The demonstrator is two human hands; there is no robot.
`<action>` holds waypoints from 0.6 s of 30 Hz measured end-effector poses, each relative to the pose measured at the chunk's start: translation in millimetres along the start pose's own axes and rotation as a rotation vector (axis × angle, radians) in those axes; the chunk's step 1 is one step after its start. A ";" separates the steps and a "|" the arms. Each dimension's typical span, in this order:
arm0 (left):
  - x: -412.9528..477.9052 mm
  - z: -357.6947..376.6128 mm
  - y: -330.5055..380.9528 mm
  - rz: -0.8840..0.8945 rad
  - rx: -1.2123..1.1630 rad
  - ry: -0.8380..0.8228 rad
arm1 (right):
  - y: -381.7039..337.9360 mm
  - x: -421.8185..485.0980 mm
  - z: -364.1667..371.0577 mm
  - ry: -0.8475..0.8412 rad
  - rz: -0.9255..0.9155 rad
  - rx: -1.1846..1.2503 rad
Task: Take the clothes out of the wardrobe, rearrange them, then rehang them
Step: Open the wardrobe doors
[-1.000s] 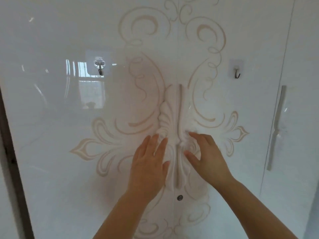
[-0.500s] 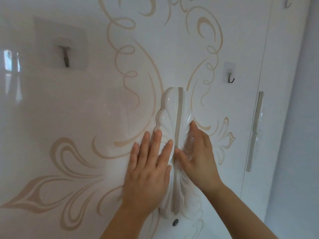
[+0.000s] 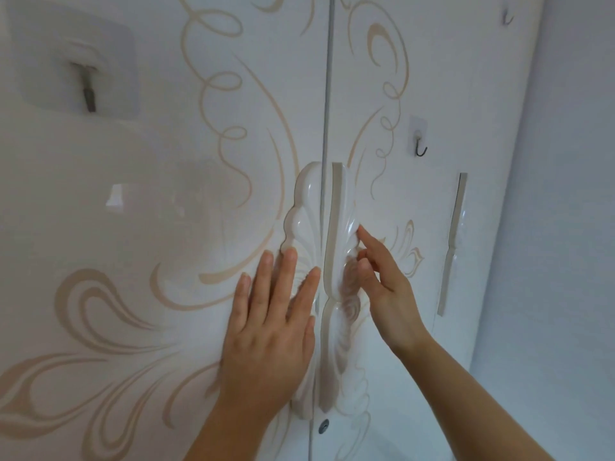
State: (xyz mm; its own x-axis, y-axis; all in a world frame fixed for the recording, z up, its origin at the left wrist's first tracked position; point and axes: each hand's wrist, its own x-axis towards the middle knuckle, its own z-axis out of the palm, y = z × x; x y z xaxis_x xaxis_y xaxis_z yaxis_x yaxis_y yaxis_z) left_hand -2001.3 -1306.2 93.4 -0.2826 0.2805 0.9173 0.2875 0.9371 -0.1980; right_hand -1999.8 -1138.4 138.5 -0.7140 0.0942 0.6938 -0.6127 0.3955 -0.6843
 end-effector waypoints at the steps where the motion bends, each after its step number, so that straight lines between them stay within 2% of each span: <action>1: 0.4 -0.6 -0.3 0.000 -0.010 -0.006 | -0.6 -1.8 -3.5 -0.003 0.007 0.016; 8: 9.1 -20.5 34.2 -0.131 -0.261 0.031 | -8.5 -23.9 -47.6 -0.009 0.003 0.228; 11: 22.2 -22.1 66.9 -0.148 -0.397 -0.053 | -12.1 -30.8 -72.8 -0.060 0.001 0.282; 14: 25.8 -26.5 97.4 -0.213 -0.659 -0.092 | -10.9 -36.4 -98.7 -0.105 0.025 0.310; 18: 24.6 -42.0 131.3 -0.168 -0.782 -0.035 | -13.5 -48.0 -142.1 -0.175 0.066 0.315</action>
State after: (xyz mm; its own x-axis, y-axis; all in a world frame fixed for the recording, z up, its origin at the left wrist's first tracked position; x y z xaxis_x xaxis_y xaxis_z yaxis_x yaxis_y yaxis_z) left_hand -1932.1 -1185.0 104.5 -0.4038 0.1673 0.8994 0.7934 0.5536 0.2533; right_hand -1909.1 -1018.4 146.3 -0.7861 -0.0585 0.6154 -0.6181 0.0908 -0.7809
